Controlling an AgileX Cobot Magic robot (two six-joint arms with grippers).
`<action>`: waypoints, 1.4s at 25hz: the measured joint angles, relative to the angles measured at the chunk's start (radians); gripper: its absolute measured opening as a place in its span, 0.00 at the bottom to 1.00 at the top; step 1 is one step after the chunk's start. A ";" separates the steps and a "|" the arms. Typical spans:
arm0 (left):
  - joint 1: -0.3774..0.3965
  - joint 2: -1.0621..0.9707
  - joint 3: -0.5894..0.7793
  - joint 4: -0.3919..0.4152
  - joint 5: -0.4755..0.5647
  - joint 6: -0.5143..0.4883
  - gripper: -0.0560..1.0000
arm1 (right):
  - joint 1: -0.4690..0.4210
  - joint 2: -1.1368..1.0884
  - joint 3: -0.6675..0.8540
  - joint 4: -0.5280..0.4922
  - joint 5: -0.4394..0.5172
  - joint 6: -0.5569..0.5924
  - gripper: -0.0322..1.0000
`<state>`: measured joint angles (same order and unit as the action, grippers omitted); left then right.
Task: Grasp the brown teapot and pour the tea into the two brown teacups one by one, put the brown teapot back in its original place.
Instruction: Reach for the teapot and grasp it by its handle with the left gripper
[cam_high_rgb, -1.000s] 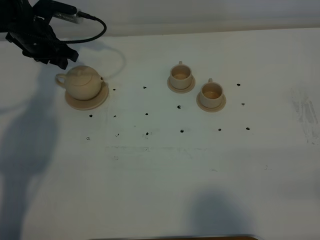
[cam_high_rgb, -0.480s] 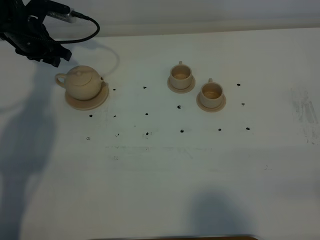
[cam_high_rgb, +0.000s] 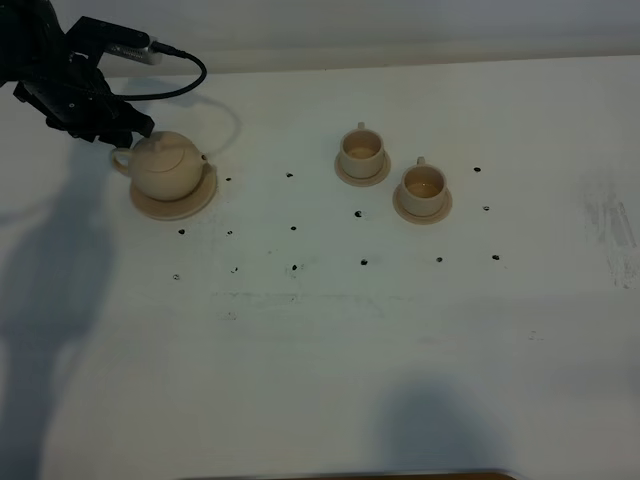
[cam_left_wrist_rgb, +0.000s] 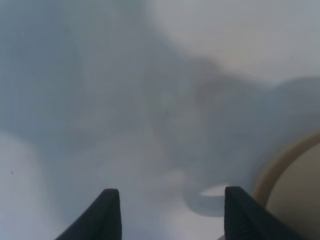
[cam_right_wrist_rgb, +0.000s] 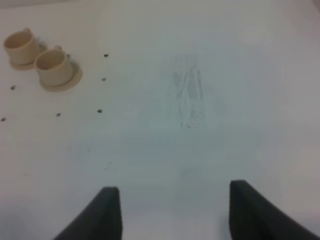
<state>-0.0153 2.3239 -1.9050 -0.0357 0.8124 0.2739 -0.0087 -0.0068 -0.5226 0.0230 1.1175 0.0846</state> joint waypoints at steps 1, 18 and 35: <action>0.000 0.000 -0.001 -0.001 0.013 0.000 0.47 | 0.000 0.000 0.000 0.000 0.000 0.000 0.50; 0.016 -0.012 -0.002 -0.052 0.150 -0.002 0.47 | 0.000 0.000 0.000 0.000 0.000 0.000 0.50; 0.032 -0.012 -0.002 -0.044 0.289 -0.003 0.47 | 0.000 0.000 0.000 0.000 0.000 0.000 0.50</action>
<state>0.0166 2.3114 -1.9070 -0.0793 1.1009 0.2707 -0.0087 -0.0068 -0.5226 0.0230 1.1175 0.0846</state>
